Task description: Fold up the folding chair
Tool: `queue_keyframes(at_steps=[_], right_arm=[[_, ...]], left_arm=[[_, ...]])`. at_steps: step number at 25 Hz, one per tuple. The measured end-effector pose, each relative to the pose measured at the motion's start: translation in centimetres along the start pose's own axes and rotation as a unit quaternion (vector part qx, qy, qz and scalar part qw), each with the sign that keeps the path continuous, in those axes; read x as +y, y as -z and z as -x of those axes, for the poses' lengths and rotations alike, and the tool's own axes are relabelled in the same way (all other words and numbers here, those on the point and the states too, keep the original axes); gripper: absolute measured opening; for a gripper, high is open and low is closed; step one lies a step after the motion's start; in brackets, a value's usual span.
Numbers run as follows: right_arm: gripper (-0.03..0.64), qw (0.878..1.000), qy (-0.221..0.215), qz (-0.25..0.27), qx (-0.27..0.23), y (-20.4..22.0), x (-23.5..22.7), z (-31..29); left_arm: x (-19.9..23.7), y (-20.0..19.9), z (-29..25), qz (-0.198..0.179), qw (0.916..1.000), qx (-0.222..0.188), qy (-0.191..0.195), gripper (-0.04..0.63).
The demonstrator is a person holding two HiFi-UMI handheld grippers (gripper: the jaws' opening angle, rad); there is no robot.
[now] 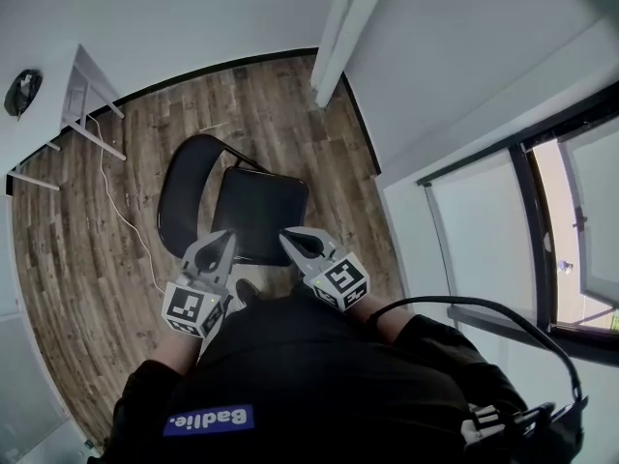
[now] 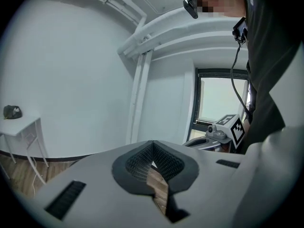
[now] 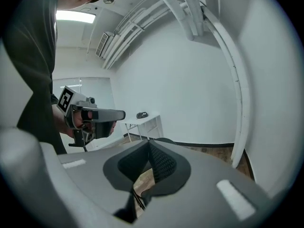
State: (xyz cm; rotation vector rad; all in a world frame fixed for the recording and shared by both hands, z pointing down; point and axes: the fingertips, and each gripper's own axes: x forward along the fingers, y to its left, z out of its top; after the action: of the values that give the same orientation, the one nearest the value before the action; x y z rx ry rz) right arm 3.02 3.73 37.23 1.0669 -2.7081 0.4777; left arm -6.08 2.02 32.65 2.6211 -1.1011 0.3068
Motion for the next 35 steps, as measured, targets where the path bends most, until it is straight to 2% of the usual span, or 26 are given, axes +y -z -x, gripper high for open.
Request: queue_keyframes(at_steps=[6, 11, 18, 24, 29, 35], right_arm=[[0.019, 1.000, -0.013, -0.016, 0.010, 1.8, -2.8, -0.9], [0.038, 0.999, -0.016, -0.029, 0.034, 4.7, -4.7, -2.6], [0.051, 0.996, -0.011, -0.066, 0.062, 8.7, -6.1, -4.6], [0.067, 0.991, 0.003, -0.092, 0.093, 12.9, -8.1, -5.4], [0.093, 0.986, 0.025, -0.107, 0.129, 17.6, -10.0, -6.5], [0.147, 0.973, 0.050, -0.130, 0.186, 24.2, -11.6, -7.7]], left_arm=[[2.2, 1.1, -2.0, -0.003, 0.9990, 0.008, -0.044, 0.005], [5.9, 3.2, -2.2, 0.005, 0.9947, 0.042, -0.093, 0.005], [10.8, 5.6, -1.0, 0.006, 0.9868, 0.078, -0.142, 0.005], [14.6, 8.7, -0.5, 0.011, 0.9771, 0.112, -0.181, 0.005], [18.4, 11.8, 0.8, 0.013, 0.9652, 0.149, -0.214, 0.010], [22.7, 16.3, 2.5, 0.021, 0.9503, 0.191, -0.245, 0.107]])
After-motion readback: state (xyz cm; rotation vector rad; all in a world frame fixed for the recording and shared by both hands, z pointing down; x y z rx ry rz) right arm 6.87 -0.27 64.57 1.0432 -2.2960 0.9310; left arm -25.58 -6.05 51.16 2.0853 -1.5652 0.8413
